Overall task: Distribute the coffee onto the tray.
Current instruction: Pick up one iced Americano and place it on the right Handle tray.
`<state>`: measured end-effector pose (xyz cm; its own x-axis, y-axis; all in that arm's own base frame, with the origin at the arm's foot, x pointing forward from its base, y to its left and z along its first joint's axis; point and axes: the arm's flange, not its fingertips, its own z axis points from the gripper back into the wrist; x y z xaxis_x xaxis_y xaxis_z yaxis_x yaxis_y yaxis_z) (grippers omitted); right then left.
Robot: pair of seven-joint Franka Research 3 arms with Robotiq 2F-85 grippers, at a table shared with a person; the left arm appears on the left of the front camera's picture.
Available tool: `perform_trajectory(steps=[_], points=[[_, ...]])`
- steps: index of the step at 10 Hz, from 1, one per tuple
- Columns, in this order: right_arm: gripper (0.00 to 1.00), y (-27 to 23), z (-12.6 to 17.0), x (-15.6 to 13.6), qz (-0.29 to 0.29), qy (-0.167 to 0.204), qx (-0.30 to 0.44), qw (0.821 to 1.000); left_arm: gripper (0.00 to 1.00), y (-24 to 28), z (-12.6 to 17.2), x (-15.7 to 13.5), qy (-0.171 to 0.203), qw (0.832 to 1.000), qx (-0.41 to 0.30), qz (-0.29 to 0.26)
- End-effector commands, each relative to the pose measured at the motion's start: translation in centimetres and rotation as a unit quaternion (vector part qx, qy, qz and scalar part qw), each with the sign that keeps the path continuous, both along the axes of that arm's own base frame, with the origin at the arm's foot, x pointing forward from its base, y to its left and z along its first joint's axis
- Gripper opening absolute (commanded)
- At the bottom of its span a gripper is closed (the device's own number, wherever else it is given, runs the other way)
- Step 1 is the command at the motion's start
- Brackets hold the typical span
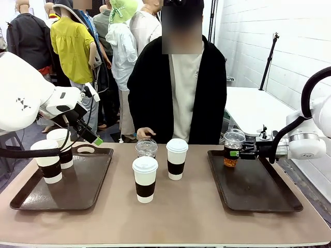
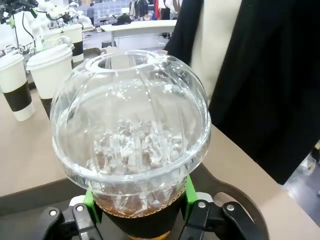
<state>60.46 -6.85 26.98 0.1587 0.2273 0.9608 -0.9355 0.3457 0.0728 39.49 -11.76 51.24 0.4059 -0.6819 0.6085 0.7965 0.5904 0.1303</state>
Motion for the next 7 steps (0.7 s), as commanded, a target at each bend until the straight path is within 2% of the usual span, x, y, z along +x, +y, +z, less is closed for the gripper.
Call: perform_trajectory(steps=[1,6,7], points=[[0.71,-0.1,0.1,1.6,-0.005,-0.011,0.022,1.0,1.0,0.1,-0.2,0.0,0.004,1.0,-0.007,-0.002],[0.71,-0.3,-1.1,2.3,-0.016,0.015,0.025,0.999,1.0,0.1,-0.2,0.0,0.004,1.0,-0.007,-0.002],[0.91,-0.4,-1.1,2.2,-0.016,0.023,0.025,0.999,1.0,0.1,-0.2,0.0,0.004,1.0,-0.007,-0.002]])
